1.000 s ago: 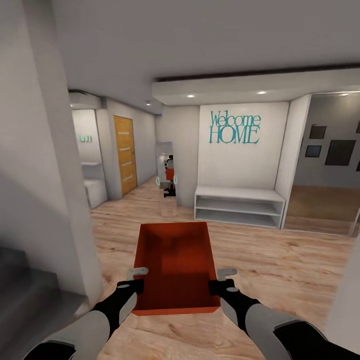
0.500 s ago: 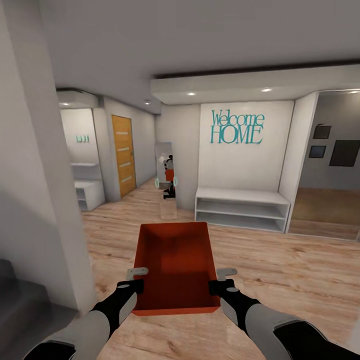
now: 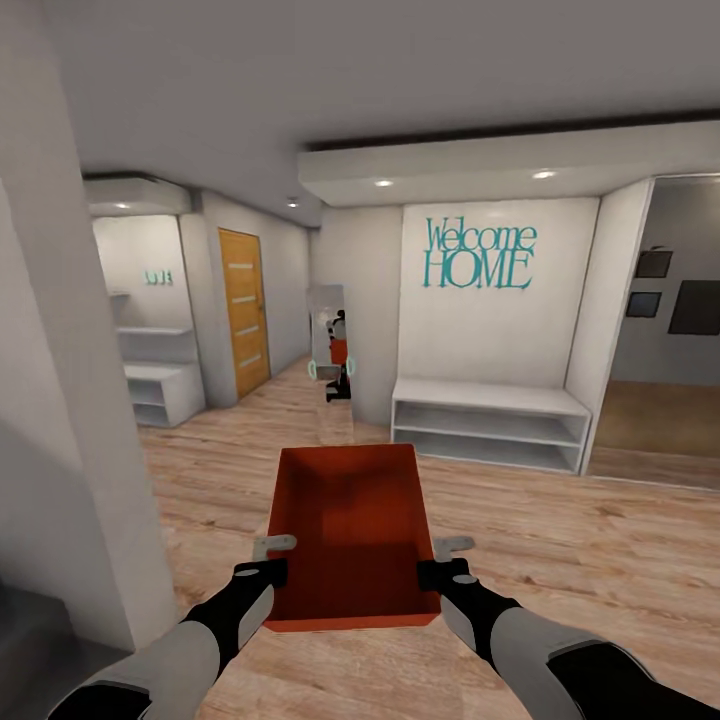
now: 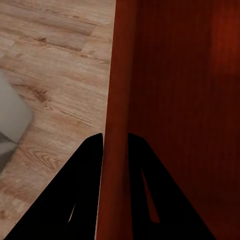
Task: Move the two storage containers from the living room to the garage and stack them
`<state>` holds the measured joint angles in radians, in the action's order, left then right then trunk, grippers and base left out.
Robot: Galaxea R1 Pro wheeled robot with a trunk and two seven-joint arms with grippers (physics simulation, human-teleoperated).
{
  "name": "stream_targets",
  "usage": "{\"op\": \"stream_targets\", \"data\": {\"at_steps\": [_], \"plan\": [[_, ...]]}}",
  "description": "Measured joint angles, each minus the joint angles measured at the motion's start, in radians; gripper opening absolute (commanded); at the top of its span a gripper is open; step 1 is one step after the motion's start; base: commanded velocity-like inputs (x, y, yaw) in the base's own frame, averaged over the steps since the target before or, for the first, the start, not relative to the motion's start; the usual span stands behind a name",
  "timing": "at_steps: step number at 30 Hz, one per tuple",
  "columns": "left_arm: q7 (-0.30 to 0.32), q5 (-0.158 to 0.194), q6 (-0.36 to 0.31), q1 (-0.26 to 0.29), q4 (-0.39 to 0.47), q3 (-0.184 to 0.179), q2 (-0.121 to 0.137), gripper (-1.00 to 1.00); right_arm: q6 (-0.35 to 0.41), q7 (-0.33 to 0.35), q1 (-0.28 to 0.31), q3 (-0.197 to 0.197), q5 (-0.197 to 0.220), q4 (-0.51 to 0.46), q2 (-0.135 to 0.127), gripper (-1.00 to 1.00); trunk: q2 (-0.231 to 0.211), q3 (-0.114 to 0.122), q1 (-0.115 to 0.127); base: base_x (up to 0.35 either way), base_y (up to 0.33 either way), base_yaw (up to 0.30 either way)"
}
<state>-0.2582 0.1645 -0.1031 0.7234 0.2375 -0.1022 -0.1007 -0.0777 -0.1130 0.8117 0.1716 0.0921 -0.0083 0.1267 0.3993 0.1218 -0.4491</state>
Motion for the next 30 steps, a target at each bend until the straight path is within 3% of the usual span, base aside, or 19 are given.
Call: {"op": "stream_targets", "data": {"at_steps": [3,5,17,30], "plan": [[0.0,0.0,0.0,0.0,0.0,0.0,0.0,-1.0,0.001,0.0,0.0,0.0,-0.001,-0.001,0.0,-1.0,0.0,0.0,0.0,0.217,0.0,0.0],[0.001,0.02,-0.002,-0.001,0.001,-0.021,0.006,-1.0,-0.003,-0.008,-0.001,0.017,0.014,0.002,0.004,-1.0,0.0,0.0,-0.001,0.0,0.0,0.0],[0.007,0.001,-0.001,-0.001,0.001,-0.004,0.003,-1.0,-0.003,-0.003,-0.001,0.029,0.029,0.002,0.001,-1.0,0.0,0.0,0.0,0.015,0.0,0.0],[0.01,-0.014,-0.003,-0.001,0.001,0.007,0.002,-1.0,-0.003,-0.003,-0.001,0.054,0.056,0.003,0.001,-1.0,0.0,0.0,0.0,0.292,0.0,0.0]]}}
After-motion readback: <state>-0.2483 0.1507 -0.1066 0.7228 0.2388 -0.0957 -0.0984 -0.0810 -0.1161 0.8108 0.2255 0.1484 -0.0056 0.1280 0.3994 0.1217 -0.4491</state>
